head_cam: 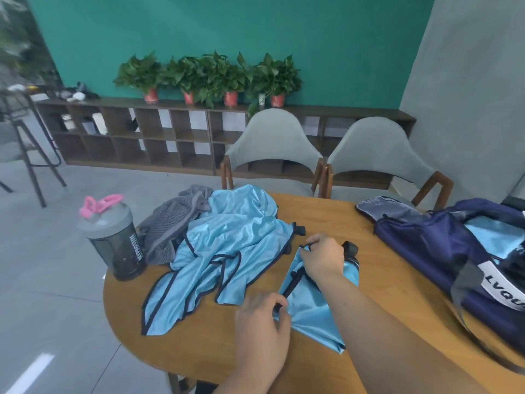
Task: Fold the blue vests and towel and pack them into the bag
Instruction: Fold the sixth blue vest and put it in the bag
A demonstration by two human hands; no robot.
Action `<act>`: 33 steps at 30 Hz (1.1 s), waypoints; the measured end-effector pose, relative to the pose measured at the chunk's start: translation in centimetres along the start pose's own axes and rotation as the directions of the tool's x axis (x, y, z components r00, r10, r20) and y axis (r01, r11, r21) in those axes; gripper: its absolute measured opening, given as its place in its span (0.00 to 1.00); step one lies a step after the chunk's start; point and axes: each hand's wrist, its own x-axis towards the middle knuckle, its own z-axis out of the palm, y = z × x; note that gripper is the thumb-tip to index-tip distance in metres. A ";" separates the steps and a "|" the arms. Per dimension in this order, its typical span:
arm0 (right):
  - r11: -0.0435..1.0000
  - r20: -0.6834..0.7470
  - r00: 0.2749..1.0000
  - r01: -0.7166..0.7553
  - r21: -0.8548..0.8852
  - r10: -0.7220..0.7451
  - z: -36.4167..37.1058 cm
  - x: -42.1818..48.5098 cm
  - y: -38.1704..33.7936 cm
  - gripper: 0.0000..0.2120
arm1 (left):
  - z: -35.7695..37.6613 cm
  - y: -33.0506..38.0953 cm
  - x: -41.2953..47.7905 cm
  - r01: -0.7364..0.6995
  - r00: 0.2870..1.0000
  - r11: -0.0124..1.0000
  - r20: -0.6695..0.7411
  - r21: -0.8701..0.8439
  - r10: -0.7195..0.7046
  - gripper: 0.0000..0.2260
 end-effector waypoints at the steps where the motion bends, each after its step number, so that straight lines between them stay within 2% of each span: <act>1: 1.000 -0.015 1.000 0.005 0.012 -0.004 0.2 -0.1 0.2 0.09 | 0.0 -0.2 0.0 -0.005 1.000 1.000 0.004 0.008 0.005 0.06; 5: 0.996 -0.066 0.995 0.072 0.048 -0.069 0.8 -0.6 0.2 0.13 | 0.1 -0.1 0.2 -0.022 1.000 1.000 0.000 -0.009 0.022 0.02; 7: 0.988 -0.059 0.990 0.131 0.083 -0.127 1.2 -1.3 0.2 0.16 | 0.1 -0.2 0.3 -0.013 1.000 0.999 -0.007 -0.031 0.013 0.04; 10: 0.966 0.075 0.971 0.214 0.144 -0.227 1.6 -2.8 1.0 0.19 | 0.2 -0.3 0.2 0.012 1.000 0.998 -0.028 -0.060 -0.014 0.06; 13: 0.932 0.225 0.909 0.317 0.174 -0.351 0.3 -4.9 2.0 0.21 | 0.2 -0.3 0.2 0.031 0.999 0.996 -0.040 -0.086 -0.035 0.08; 16: 0.883 0.223 0.855 0.462 0.085 -0.469 -1.9 -7.9 3.5 0.25 | 0.3 -0.5 0.2 0.041 0.999 0.997 -0.027 -0.072 -0.043 0.10; 19: 0.849 0.217 0.832 0.528 -0.027 -0.511 -4.1 -10.8 6.1 0.22 | 0.5 -0.6 0.4 0.026 0.999 0.999 -0.019 -0.036 -0.027 0.13; 22: 0.726 0.384 0.766 0.629 -0.279 -0.516 -5.3 -12.0 9.2 0.30 | 0.5 -0.5 0.6 0.002 1.000 1.000 0.011 0.002 -0.002 0.15; 24: 0.652 0.432 0.733 0.673 -0.348 -0.526 -5.8 -11.7 10.5 0.32 | 0.5 -0.5 0.6 -0.019 0.998 0.999 0.052 0.027 0.018 0.15; 27: 0.619 0.384 0.706 0.708 -0.340 -0.595 -7.2 -10.6 11.2 0.31 | 0.6 -0.5 0.9 -0.066 0.992 0.997 0.109 0.033 0.062 0.12; 29: 0.638 0.335 0.698 0.715 -0.285 -0.633 -8.0 -10.2 11.7 0.28 | 0.7 -0.7 1.0 -0.082 0.986 0.996 0.146 0.022 0.078 0.09; 33: 0.694 0.172 0.706 0.707 -0.133 -0.687 -9.1 -10.6 12.7 0.16 | 0.4 -0.9 0.9 -0.037 0.983 0.988 0.171 -0.147 0.062 0.10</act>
